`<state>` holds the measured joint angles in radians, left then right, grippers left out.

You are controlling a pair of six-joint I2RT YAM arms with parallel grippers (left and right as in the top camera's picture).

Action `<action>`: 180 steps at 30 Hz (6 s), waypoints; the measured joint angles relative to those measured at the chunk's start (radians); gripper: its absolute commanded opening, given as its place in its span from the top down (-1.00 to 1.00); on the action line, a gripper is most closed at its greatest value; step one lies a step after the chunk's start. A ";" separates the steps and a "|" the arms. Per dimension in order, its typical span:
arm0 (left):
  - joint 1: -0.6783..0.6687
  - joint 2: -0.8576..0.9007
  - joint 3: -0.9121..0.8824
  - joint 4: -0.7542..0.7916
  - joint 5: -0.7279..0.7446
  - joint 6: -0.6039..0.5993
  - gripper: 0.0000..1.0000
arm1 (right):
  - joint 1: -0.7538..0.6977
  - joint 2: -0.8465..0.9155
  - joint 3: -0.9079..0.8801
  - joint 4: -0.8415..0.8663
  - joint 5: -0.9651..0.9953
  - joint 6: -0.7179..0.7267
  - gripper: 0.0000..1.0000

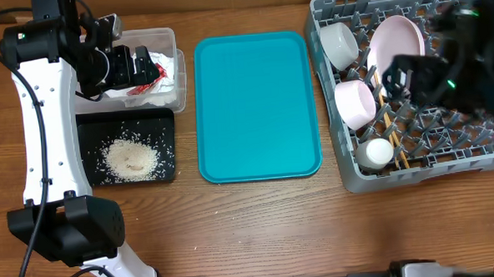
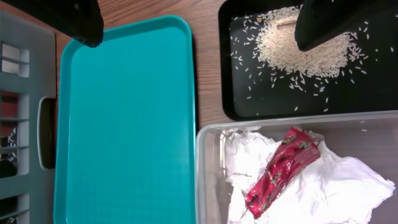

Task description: Sort waste into correct bins and load items into the dishwasher

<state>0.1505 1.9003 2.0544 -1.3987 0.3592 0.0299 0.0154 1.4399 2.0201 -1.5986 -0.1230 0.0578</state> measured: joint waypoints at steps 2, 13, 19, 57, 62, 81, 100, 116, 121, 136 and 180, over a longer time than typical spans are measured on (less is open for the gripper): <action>0.000 0.000 0.000 0.000 0.000 0.000 -1.00 | 0.000 -0.054 0.003 -0.001 -0.011 0.010 -1.00; 0.000 0.000 0.000 0.000 0.000 0.000 -1.00 | 0.000 -0.178 0.007 -0.007 -0.030 0.111 -1.00; 0.000 0.000 0.000 0.000 0.000 0.000 -1.00 | 0.000 -0.174 0.007 -0.067 -0.020 0.115 -1.00; 0.000 0.000 0.000 0.000 0.000 0.000 -1.00 | -0.002 -1.156 -1.665 1.463 0.003 0.100 -1.00; 0.000 0.000 0.000 0.000 0.000 0.000 -1.00 | 0.035 -1.238 -1.827 1.550 -0.011 0.100 -1.00; 0.000 0.000 0.000 0.000 0.000 0.000 -1.00 | 0.065 -1.339 -1.963 1.651 0.048 0.099 -1.00; 0.000 0.000 0.000 0.000 0.000 0.000 -1.00 | 0.065 -1.425 -2.002 1.509 0.061 0.099 -1.00; 0.000 0.000 0.000 0.000 0.000 0.000 -0.99 | 0.065 -1.425 -2.002 1.510 0.064 0.099 -1.00; 0.000 0.000 0.000 0.000 0.000 0.000 -1.00 | 0.065 -1.425 -2.002 1.509 0.064 0.099 -1.00; 0.000 -0.007 -0.001 0.014 -0.035 0.000 -1.00 | 0.065 -1.425 -2.002 1.509 0.064 0.098 -1.00; -0.138 -1.788 -2.014 1.431 -0.145 0.004 -0.99 | 0.065 -1.426 -2.002 1.510 0.064 0.099 -1.00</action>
<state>0.0124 0.1120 0.0406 0.0322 0.2146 0.0338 0.0803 0.0139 0.0185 -0.0887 -0.0586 0.1570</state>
